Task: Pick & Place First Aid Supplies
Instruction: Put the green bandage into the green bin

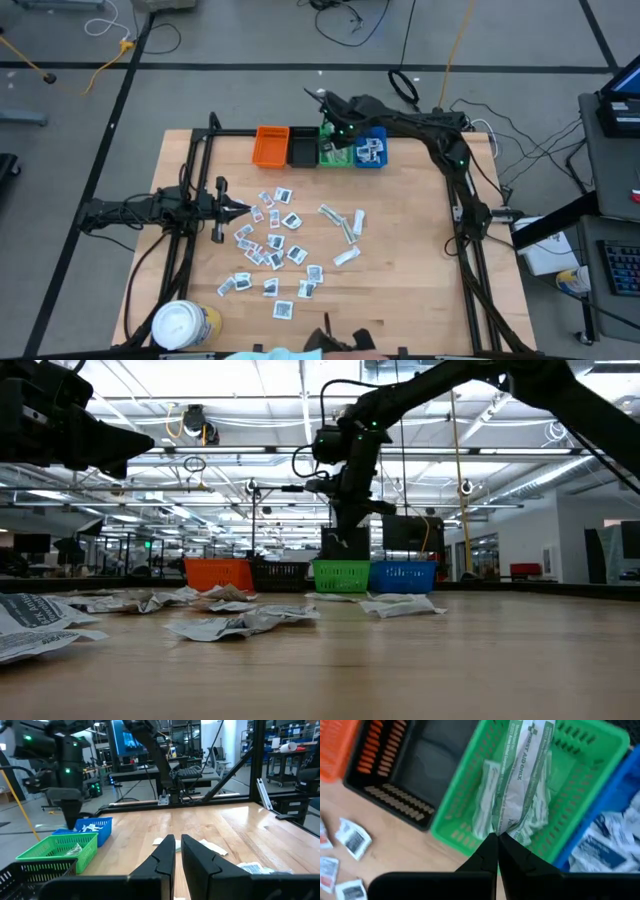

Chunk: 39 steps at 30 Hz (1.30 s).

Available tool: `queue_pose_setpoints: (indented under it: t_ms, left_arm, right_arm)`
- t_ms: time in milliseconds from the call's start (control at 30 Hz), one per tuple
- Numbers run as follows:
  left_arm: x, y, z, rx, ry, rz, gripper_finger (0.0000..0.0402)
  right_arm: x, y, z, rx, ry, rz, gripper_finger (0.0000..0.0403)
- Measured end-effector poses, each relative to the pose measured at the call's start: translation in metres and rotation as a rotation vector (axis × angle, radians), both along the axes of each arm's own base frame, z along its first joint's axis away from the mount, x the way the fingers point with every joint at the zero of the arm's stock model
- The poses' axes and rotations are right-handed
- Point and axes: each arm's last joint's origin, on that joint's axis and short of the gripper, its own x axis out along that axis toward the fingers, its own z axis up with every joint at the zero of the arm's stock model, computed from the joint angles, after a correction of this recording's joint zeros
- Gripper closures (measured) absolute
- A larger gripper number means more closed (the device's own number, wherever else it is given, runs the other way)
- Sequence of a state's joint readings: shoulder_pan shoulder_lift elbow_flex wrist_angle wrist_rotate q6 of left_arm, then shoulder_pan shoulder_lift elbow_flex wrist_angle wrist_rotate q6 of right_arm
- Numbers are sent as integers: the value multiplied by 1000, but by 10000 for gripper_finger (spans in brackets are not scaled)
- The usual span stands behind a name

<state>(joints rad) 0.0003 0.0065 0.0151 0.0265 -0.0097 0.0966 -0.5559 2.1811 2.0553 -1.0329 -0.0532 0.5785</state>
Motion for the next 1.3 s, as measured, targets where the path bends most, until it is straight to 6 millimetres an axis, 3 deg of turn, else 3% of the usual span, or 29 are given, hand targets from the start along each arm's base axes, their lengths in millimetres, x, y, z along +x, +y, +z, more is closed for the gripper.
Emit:
queue_pose_setpoints:
  t_ms: [367,533,867,1067,1300]
  left_arm:
    - [0,0,0,3,0,0,364]
    - [0,0,0,3,1,-3,364]
    - [0,0,0,4,1,-9,364]
    - [0,0,0,2,1,-9,364]
    - [0,0,0,0,1,-9,364]
  right_arm:
    - [13,-8,-43,38,69,25,403]
    - [13,-9,-44,15,76,36,395]
    - [10,-13,-42,-1,85,51,279]
    - [4,-6,-18,-67,69,311,228]
    - [-2,14,3,-145,98,783,217]
